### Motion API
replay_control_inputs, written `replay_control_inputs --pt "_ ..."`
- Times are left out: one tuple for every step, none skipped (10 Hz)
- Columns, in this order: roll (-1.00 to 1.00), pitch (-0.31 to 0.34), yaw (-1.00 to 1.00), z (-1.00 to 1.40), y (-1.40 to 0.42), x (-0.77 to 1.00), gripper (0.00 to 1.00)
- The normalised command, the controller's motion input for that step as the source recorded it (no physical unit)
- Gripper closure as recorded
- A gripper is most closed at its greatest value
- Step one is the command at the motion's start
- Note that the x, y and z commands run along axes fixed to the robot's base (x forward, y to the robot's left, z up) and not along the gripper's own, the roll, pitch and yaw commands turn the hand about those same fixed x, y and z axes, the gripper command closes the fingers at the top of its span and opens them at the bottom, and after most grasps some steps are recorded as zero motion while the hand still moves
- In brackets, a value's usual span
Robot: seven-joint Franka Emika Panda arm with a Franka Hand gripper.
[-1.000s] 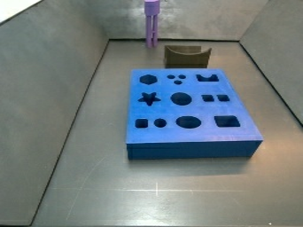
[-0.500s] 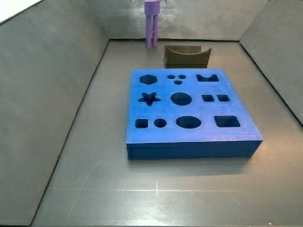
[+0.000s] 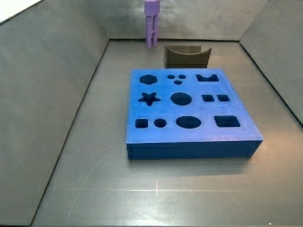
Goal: Pick up the 3 prong object. Move up. Move to above the board. Insert the 3 prong object.
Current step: Pick up the 3 prong object.
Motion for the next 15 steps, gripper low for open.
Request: replay_control_inputs --pt "-0.16 -0.009 0.21 -0.05 0.4 0.11 0.0" --pt "-0.19 -0.034 0.2 -0.08 0.35 0.11 0.0" --pt "-0.19 -0.029 0.18 -0.11 0.35 0.17 0.0" --pt "-0.2 -0.034 0.16 -0.13 0.37 0.15 0.0" --pt "-0.21 -0.06 0.13 -0.17 0.33 0.13 0.0" --pt "-0.19 -0.064 0.12 -0.25 0.33 0.08 0.0" --pt "-0.1 -0.059 0.11 -0.38 0.25 0.0 0.0" --pt "-0.02 -0.074 0.06 -0.42 0.07 -0.14 0.0" --pt "0.0 -0.051 0.0 -0.31 0.0 -0.2 0.0" --pt "0.0 0.0 -0.01 -0.08 0.0 -0.01 0.0" --pt "0.0 0.0 -0.02 0.0 0.0 0.0 0.0" --pt "0.12 0.0 0.0 -0.82 -0.01 -0.27 0.0" --pt "0.11 0.033 -0.04 -0.16 0.0 -0.02 0.0" --pt "0.0 0.0 0.0 0.0 0.0 0.0 0.0" --pt "0.0 0.0 0.0 0.0 0.0 0.0 1.0"
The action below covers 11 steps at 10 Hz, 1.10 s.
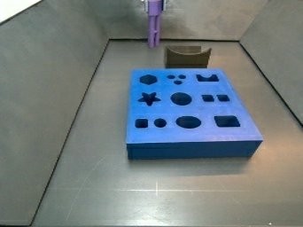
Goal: Pick up the 3 prong object. Move up. Move to above the board. Insert the 3 prong object.
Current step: Pick up the 3 prong object, then move up.
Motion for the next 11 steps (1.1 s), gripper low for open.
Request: replay_control_inputs --pt "0.0 0.0 0.0 0.0 0.0 0.0 1.0" --pt "0.0 0.0 0.0 0.0 0.0 0.0 1.0" --pt "0.0 0.0 0.0 0.0 0.0 0.0 1.0" --pt "0.0 0.0 0.0 0.0 0.0 0.0 1.0" --pt "0.0 0.0 0.0 0.0 0.0 0.0 1.0" --pt "0.0 0.0 0.0 0.0 0.0 0.0 1.0" --pt "0.0 0.0 0.0 0.0 0.0 0.0 1.0" --pt "0.0 0.0 0.0 0.0 0.0 0.0 1.0" --pt "0.0 0.0 0.0 0.0 0.0 0.0 1.0" --pt "0.0 0.0 0.0 0.0 0.0 0.0 1.0" --pt "0.0 0.0 0.0 0.83 0.0 0.0 1.0"
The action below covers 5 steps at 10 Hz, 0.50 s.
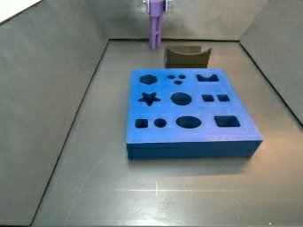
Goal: Pick up the 3 prong object. Move up. Move to above the board. Insert the 3 prong object.
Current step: Move up.
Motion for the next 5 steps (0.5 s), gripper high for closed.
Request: replay_control_inputs --pt "-0.01 -0.004 -0.04 0.83 -0.07 0.04 1.0" --pt "0.0 0.024 -0.03 0.71 -0.06 0.02 1.0" --pt "0.02 0.051 -0.02 0.5 -0.03 0.01 1.0" --pt "0.03 0.069 -0.02 0.33 -0.01 0.01 1.0" --pt "0.04 0.083 -0.01 0.22 -0.01 0.01 1.0"
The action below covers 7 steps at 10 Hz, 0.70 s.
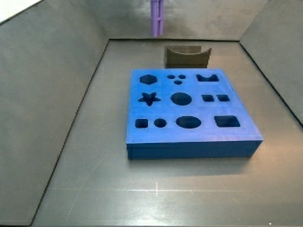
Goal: Pick up the 3 prong object. Move up. Move to above the board. Insert the 3 prong object.
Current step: Move to above the board.
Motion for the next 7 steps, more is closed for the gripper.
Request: replay_control_inputs --pt "-0.11 -0.223 -0.34 1.0 -0.18 0.32 1.0" --pt "-0.11 -0.195 -0.31 1.0 -0.18 0.31 1.0" --pt "-0.12 -0.129 -0.23 1.0 -0.14 0.26 1.0" --pt "-0.12 -0.048 -0.15 1.0 -0.12 0.23 1.0" --pt "-0.11 0.002 -0.11 1.0 -0.09 0.22 1.0" --pt "-0.11 0.036 -0.08 0.92 -0.06 0.18 1.0" --pt "-0.09 0.05 -0.07 0.74 -0.04 0.12 1.0"
